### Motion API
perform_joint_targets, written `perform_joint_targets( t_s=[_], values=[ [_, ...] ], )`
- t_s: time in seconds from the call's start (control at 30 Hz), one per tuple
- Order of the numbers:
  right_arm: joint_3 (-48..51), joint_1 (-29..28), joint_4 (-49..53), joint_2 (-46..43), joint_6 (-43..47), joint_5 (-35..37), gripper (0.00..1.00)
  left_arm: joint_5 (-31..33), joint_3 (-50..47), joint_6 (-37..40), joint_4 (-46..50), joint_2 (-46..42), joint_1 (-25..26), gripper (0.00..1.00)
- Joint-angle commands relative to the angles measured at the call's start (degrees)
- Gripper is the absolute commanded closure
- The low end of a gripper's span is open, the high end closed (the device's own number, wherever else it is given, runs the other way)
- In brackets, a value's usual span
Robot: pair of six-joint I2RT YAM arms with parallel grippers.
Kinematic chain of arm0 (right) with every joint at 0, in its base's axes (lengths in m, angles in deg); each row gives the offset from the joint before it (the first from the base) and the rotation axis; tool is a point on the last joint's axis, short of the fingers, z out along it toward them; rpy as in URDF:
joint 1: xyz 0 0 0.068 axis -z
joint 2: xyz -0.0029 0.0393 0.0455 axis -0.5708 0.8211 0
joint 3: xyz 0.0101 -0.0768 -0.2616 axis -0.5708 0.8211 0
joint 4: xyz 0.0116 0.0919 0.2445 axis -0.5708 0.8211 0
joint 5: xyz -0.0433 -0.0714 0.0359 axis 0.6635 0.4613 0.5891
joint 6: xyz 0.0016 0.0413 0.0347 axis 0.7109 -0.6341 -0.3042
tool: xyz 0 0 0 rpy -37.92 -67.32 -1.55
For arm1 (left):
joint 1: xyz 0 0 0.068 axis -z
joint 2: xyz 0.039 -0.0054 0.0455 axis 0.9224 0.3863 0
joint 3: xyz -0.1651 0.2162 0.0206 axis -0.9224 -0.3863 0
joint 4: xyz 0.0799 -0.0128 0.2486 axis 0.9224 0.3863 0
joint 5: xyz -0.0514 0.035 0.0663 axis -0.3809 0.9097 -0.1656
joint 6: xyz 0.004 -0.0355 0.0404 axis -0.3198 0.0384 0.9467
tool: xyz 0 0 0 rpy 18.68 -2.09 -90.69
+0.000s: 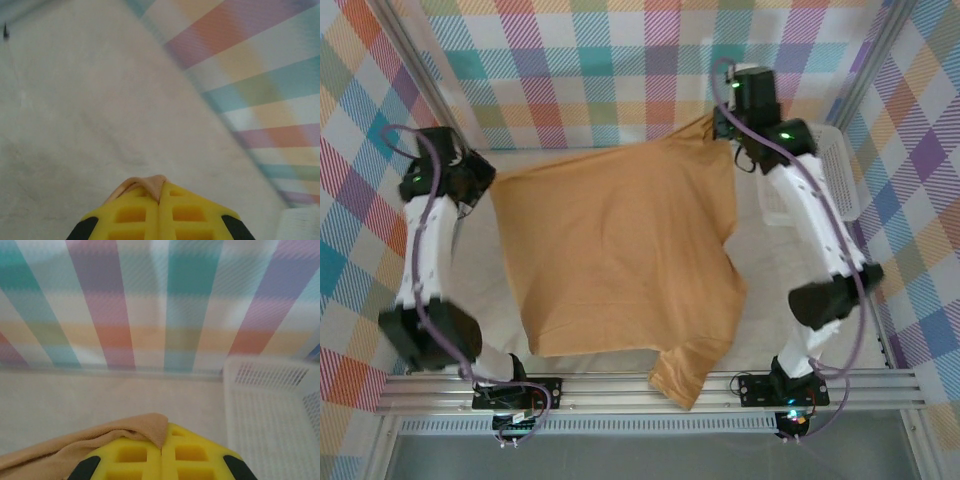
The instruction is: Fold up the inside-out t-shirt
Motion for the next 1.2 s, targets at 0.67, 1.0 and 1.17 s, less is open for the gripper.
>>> perform_joint_targets(
  t_s=[0.67,1.0,1.17],
  values=[
    [17.6,0.4,-8.3,14.9,-16.2,-20.7,0.51,5.4,-5.4,1.7,-1.6,14.2,10.8,0.24],
    [4.2,1.1,-5.2,29.8,-19.5,-16.8,0.53,2.3,-14.9,-0.1,-6.1,12.6,15.2,0.27],
    [-1.6,1.2,-2.9,34.8,-16.9,-12.6,0.51,3.3,-16.2,1.1,-5.4,12.6,15.3,0.27]
  ],
)
